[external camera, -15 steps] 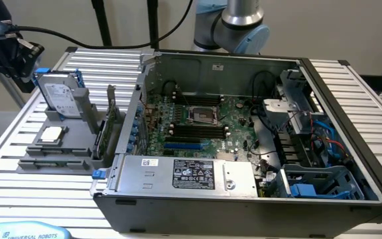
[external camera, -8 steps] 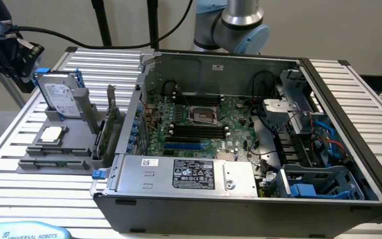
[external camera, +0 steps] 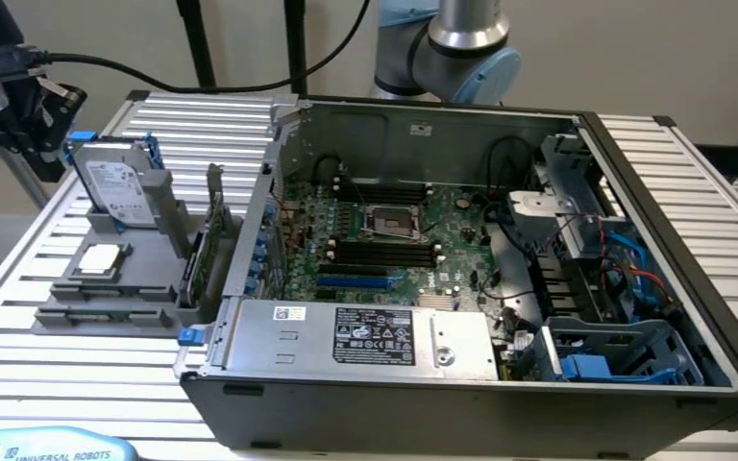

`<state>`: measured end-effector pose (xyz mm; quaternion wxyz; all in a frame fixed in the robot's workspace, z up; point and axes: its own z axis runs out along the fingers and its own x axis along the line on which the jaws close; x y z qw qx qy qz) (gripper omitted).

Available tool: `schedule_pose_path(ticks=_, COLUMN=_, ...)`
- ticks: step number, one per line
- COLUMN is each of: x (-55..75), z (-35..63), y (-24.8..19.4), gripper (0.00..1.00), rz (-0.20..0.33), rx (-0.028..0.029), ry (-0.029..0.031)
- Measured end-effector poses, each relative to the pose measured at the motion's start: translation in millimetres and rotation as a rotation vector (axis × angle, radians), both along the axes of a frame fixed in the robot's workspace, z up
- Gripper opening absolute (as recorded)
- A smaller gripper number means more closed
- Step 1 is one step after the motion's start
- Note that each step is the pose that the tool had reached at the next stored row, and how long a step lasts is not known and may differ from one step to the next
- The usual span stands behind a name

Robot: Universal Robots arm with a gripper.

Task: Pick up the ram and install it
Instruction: 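Pick up the ram and move it above insertion slot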

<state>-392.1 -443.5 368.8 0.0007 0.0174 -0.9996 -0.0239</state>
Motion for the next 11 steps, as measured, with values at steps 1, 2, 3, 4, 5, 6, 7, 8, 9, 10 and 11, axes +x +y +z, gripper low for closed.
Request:
schedule_pose_path(ticks=1, x=0.0, z=-0.4, y=0.0, gripper=0.11, rz=0.017, rx=-0.0002, ry=0.0027)
schedule_pose_path(ticks=2, x=0.0, z=-0.7, y=0.0, gripper=0.11, rz=0.035, rx=-0.0004, ry=0.0055)
schedule_pose_path(ticks=3, x=0.0, z=-1.0, y=0.0, gripper=0.11, rz=0.052, rx=-0.0005, ry=0.0078)
schedule_pose_path(ticks=4, x=0.0, z=-1.4, y=0.0, gripper=0.11, rz=0.07, rx=-0.0004, ry=0.0093)
schedule_pose_path(ticks=5, x=0.0, z=-1.6, y=0.0, gripper=0.11, rz=0.088, rx=-0.0006, ry=0.0105)
schedule_pose_path(ticks=6, x=0.0, z=-1.9, y=0.0, gripper=0.11, rz=0.106, rx=-0.0007, ry=0.0113)
schedule_pose_path(ticks=7, x=0.0, z=-2.2, y=0.0, gripper=0.11, rz=0.124, rx=-0.0007, ry=0.0119)
schedule_pose_path(ticks=8, x=0.0, z=-2.5, y=0.0, gripper=0.11, rz=0.143, rx=-0.0007, ry=0.0124)
schedule_pose_path(ticks=9, x=0.0, z=-2.8, y=0.0, gripper=0.11, rz=0.162, rx=-0.0008, ry=0.013)
schedule_pose_path(ticks=10, x=0.0, z=-3.0, y=0.0, gripper=0.11, rz=0.18, rx=-0.0009, ry=0.0135)
schedule_pose_path(ticks=11, x=0.0, z=-3.3, y=0.0, gripper=0.11, rz=0.198, rx=-0.001, ry=0.0139)
